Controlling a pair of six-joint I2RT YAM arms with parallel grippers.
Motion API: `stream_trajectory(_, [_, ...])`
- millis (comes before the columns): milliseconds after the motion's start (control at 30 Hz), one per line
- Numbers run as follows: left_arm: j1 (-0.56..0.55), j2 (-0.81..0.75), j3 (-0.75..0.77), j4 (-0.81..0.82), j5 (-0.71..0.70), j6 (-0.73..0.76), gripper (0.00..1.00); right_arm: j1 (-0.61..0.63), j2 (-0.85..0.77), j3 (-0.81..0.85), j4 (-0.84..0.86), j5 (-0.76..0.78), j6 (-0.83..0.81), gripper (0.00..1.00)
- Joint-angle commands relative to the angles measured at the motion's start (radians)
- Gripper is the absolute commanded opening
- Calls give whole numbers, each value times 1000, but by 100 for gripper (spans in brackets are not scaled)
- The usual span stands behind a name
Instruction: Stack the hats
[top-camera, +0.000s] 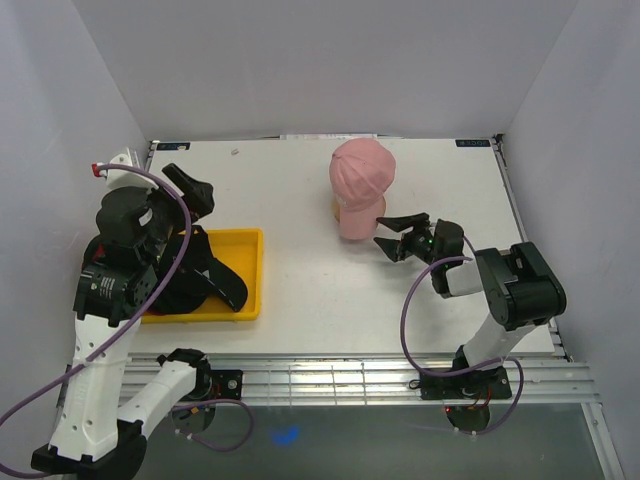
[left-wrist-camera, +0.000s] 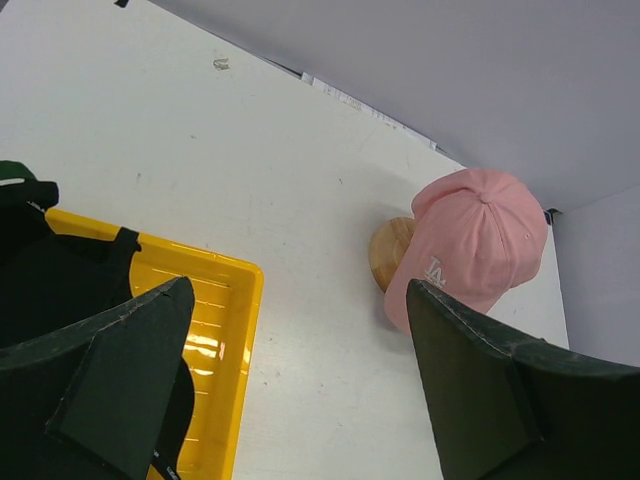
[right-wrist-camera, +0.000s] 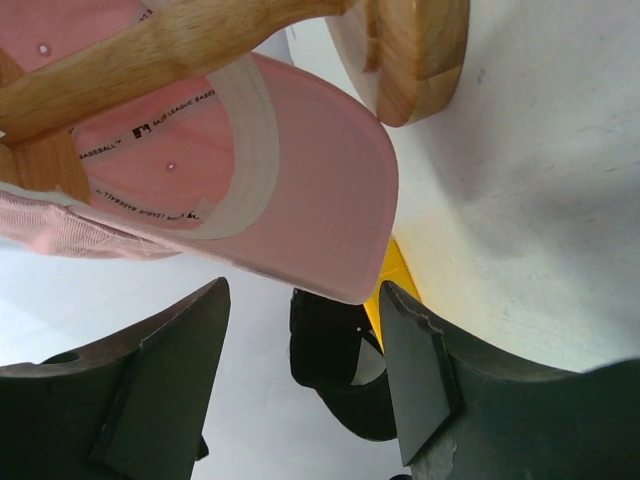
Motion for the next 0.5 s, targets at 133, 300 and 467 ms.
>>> stream_trajectory(133, [-7,-25,-32,11,-13,13,98,-23,-124,25,-163,13,-130,68])
stream_trajectory(300, [-8,-22,-43,9,-6,16,98,-43,-224,71,-383,48,-242,71])
stream_trajectory(467, [-8,-24,-53,3,2,14,98,-49,-314,178,-588,87,-386,73])
